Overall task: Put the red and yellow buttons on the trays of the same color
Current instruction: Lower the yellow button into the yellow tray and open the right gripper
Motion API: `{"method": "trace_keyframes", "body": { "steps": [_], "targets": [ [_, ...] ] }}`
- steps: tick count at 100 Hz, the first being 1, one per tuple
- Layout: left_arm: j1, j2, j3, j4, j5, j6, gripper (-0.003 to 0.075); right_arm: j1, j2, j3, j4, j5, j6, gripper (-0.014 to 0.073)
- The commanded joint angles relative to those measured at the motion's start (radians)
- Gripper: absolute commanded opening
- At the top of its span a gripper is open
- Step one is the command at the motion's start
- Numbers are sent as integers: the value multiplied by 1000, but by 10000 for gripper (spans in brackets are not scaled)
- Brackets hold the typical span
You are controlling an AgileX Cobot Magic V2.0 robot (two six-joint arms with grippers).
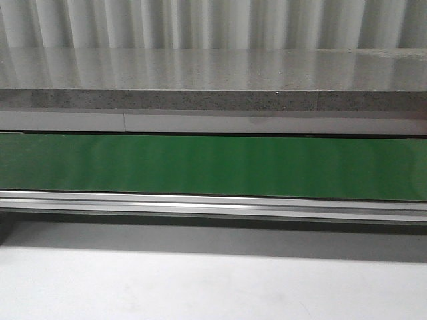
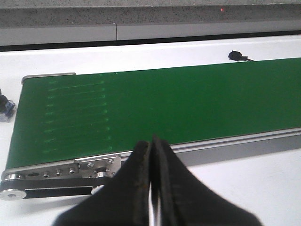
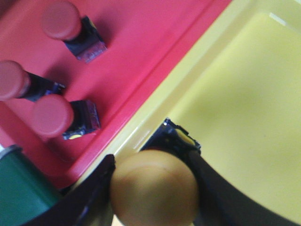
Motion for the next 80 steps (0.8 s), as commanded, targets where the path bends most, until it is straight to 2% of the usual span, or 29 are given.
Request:
{"method": "trace_keyframes", "body": {
  "steps": [1, 41, 49, 56, 57, 68, 73, 80],
  "targets": [
    [-6, 2, -30, -14, -67, 1, -20, -6, 17, -28, -2, -61, 4, 53],
    [-6, 2, -30, -14, -67, 1, -20, -4, 198, -28, 15, -88, 5, 74],
    [-6, 2, -30, -14, -67, 1, -20, -4, 204, -28, 15, -92, 5, 154],
    [-6, 2, -30, -14, -67, 1, -20, -4, 204, -28, 15, -92, 5, 279],
    [-6, 2, -30, -14, -67, 1, -20, -4, 204, -28, 15, -92, 5, 323],
    [-6, 2, -30, -14, -67, 1, -20, -4, 204, -28, 15, -91, 5, 507],
    [-6, 2, -30, -14, -67, 1, -20, -4, 198, -28, 15, -88, 5, 549],
    [-6, 2, -30, -14, -67, 1, -20, -4, 179, -28, 15, -83, 5, 559]
  ]
}}
